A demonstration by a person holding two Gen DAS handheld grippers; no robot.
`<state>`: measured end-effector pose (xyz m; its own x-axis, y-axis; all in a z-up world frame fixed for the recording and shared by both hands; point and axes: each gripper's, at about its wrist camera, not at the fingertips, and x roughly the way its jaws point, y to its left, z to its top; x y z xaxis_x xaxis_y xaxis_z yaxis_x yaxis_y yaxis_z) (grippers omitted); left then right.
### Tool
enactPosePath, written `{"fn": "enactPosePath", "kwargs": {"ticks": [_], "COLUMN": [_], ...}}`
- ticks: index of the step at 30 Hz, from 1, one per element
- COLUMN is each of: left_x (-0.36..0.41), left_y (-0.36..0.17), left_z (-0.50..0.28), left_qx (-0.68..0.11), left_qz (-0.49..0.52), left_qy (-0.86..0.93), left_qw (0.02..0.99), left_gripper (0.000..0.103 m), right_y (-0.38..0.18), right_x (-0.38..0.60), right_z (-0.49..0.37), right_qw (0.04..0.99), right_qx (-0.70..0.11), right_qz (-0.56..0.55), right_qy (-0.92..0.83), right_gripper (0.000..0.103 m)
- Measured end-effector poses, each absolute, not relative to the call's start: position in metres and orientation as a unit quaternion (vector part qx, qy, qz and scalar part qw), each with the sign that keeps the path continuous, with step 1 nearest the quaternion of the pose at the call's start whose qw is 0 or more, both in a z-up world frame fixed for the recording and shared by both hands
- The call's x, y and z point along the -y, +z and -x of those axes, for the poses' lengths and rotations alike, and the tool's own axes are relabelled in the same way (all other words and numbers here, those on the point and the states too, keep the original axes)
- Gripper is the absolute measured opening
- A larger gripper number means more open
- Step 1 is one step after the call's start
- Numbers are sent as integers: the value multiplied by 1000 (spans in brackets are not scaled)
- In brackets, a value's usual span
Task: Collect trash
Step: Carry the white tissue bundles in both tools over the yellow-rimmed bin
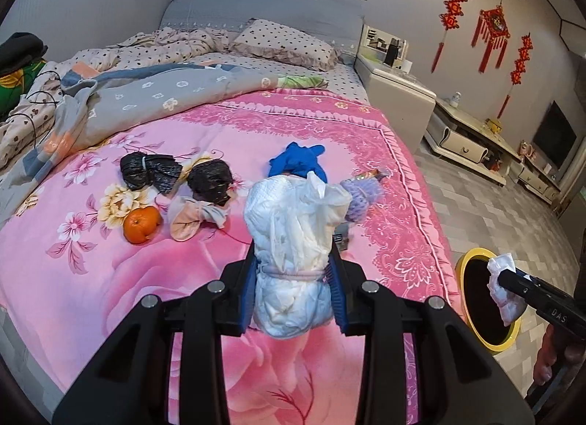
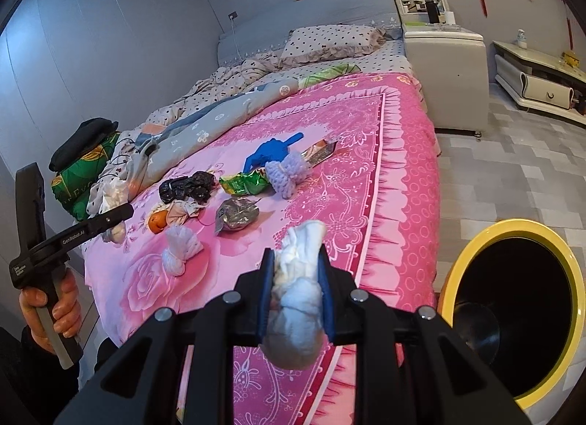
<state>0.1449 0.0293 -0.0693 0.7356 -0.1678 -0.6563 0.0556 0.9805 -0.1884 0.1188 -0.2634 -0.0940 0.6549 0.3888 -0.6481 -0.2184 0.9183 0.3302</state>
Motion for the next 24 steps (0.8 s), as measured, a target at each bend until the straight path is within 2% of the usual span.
{"fn": "enactPosePath", "kwargs": {"ticks": [24], "left_x": [152], "left_y": [-35], "left_z": [-168], "left_qx": [-353], "left_qz": [20], "left_qy": [-221], "left_qw": [909], "left_gripper": [33], "right_y": [-59], "right_x": [377], "right_z": [-106], "right_qw": [930], "right_qx": [-319], "right_qz": [-169], "right_qy": [73], "right_gripper": [21]}}
